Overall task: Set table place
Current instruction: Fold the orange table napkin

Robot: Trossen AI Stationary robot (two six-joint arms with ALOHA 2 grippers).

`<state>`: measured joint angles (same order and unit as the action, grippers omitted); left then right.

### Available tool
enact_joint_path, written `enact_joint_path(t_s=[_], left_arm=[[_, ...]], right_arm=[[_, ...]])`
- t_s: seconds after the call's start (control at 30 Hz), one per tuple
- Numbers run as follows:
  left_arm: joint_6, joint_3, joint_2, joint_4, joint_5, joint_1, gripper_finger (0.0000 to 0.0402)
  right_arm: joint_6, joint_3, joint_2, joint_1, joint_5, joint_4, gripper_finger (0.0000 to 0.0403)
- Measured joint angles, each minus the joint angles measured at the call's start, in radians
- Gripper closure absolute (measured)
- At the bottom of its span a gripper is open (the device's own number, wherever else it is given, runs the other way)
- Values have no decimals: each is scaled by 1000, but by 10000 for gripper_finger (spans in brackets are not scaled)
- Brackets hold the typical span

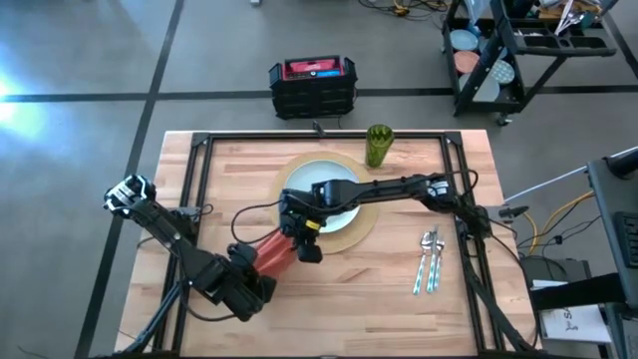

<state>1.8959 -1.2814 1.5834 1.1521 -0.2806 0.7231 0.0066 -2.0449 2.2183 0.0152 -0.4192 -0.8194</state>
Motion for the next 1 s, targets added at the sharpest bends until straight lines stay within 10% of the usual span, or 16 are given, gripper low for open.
enact_joint_path(t_s=[1.0], left_arm=[[54, 126, -14, -10, -11, -17, 402]], right_arm=[[38, -5, 75, -82, -35, 81, 403]])
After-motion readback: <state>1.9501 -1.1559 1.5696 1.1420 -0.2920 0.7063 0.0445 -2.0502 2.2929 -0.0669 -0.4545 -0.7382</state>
